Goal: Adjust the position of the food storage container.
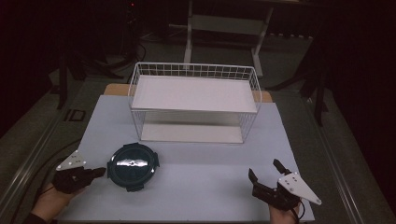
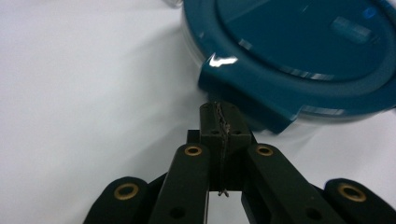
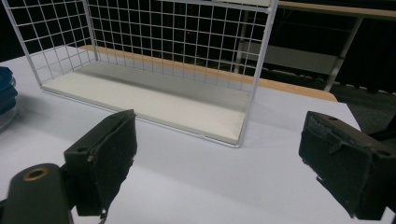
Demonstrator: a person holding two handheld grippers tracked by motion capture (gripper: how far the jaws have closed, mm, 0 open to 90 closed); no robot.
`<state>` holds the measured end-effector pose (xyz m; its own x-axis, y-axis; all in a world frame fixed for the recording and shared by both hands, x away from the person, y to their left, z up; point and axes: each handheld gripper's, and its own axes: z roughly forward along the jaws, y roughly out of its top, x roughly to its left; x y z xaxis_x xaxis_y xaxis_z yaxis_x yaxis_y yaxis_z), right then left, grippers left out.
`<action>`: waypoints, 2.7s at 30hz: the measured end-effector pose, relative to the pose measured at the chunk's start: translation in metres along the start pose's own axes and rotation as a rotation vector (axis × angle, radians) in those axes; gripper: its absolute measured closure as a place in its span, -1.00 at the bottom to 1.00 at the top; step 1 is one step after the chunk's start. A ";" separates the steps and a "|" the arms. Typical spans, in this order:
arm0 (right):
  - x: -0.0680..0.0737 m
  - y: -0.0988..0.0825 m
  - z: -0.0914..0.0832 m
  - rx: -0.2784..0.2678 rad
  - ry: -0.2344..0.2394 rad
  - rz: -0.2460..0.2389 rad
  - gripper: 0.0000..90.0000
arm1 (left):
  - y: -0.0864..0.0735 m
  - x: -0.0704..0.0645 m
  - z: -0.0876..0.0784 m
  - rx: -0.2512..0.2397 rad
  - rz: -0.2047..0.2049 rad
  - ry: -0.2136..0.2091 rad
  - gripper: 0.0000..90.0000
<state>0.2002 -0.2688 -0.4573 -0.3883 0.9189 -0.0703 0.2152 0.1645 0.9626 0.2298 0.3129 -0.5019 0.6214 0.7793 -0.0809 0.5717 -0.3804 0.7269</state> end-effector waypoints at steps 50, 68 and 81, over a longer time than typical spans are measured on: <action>0.005 0.000 0.006 0.015 0.028 -0.008 -0.75 | 0.073 -0.042 0.072 0.022 0.106 -0.118 0.99; 0.004 -0.001 0.007 0.018 0.032 -0.005 -0.75 | 0.086 -0.055 0.087 0.028 0.113 -0.134 1.00; 0.003 0.000 0.006 0.024 0.039 -0.004 -0.75 | 0.111 -0.086 0.117 0.027 0.142 -0.192 1.00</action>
<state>0.2045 -0.2643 -0.4593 -0.4240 0.9034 -0.0638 0.2347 0.1776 0.9557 0.3024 0.1454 -0.4946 0.7854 0.6093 -0.1090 0.4839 -0.4946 0.7220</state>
